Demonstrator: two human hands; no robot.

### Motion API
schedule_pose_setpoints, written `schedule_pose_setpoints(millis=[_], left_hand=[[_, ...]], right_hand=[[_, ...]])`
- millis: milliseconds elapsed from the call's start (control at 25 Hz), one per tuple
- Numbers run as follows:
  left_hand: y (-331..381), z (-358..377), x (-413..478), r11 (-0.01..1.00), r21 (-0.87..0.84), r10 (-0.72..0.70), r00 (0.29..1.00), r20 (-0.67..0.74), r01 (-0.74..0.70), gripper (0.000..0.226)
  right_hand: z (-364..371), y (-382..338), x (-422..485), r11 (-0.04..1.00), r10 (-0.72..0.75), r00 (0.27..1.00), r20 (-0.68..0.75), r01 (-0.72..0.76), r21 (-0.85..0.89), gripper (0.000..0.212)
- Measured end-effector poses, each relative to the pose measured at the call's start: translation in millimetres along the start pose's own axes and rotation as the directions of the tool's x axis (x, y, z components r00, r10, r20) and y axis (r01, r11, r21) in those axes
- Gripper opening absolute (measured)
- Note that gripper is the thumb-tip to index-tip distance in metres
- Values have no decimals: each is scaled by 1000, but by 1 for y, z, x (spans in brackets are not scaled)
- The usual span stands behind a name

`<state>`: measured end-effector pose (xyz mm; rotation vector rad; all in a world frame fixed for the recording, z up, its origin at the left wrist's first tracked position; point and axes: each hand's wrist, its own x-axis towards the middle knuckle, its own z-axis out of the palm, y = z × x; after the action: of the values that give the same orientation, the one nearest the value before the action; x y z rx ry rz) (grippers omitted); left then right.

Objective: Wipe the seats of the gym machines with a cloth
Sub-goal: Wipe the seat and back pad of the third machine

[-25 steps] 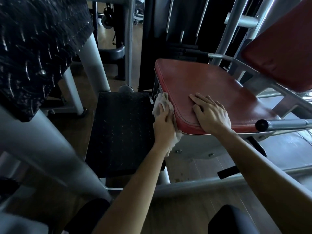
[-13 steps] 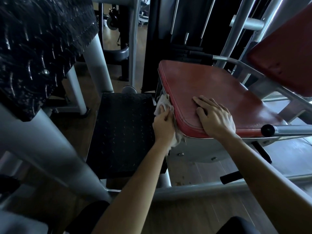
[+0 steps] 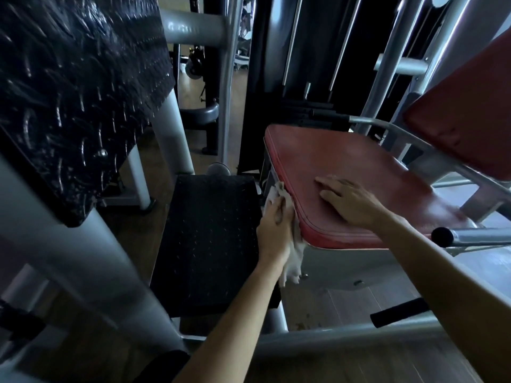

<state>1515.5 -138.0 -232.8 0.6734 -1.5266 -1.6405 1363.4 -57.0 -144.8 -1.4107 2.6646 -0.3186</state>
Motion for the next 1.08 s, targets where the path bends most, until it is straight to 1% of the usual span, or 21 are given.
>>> schedule_pose_setpoints(millis=[80, 120, 200, 240, 280, 360, 480, 560, 600, 640, 680, 760, 880, 960, 1080], left_hand=[[-3, 5, -2, 999, -34, 39, 999, 7, -38, 33], [-4, 6, 1, 998, -48, 30, 999, 25, -29, 39], [3, 5, 15, 999, 35, 29, 998, 55, -31, 44], [5, 5, 27, 994, 89, 56, 996, 76, -63, 45], [8, 3, 43, 990, 114, 70, 993, 92, -81, 46], [10, 0, 76, 989, 130, 59, 994, 92, -71, 49], [-5, 2, 96, 999, 19, 46, 994, 96, -48, 52], [-33, 5, 71, 999, -45, 0, 997, 76, 3, 57], [-44, 7, 57, 998, -55, -15, 995, 94, 20, 61], [-48, 7, 50, 998, -53, -15, 993, 113, 21, 62], [-47, 7, 53, 998, -56, 1, 994, 112, 5, 56], [-31, 5, 82, 999, -13, 39, 996, 86, -38, 38], [-12, 1, 117, 987, 138, 70, 996, 57, -78, 40], [-19, 1, 99, 993, 102, 60, 997, 51, -65, 41], [-31, 4, 61, 999, -17, 41, 997, 63, -40, 43]], right_hand=[[1, -7, 23, 1000, -23, 997, 80, 24, -13, 50], [3, -11, 34, 999, -37, 995, 96, 40, -27, 50], [6, -17, 48, 996, -61, 995, 81, 65, -56, 50], [7, -18, 51, 996, -63, 996, 67, 67, -64, 50], [8, -18, 53, 995, -65, 997, 50, 69, -72, 51], [11, -16, 53, 992, -74, 997, 26, 76, -99, 51], [13, -17, 53, 994, -80, 997, 3, 80, -80, 51], [13, -16, 54, 994, -81, 997, -14, 80, -68, 51], [14, -16, 54, 995, -79, 997, -19, 78, -61, 51], [15, -16, 54, 995, -79, 997, -22, 77, -57, 51], [16, -15, 55, 995, -80, 997, -23, 78, -58, 51], [17, -13, 57, 995, -81, 996, -29, 80, -61, 51], [16, -14, 57, 994, -92, 995, -41, 89, -66, 51], [15, -15, 56, 995, -85, 995, -44, 82, -55, 51], [13, -17, 54, 997, -71, 997, -38, 69, -42, 51]])
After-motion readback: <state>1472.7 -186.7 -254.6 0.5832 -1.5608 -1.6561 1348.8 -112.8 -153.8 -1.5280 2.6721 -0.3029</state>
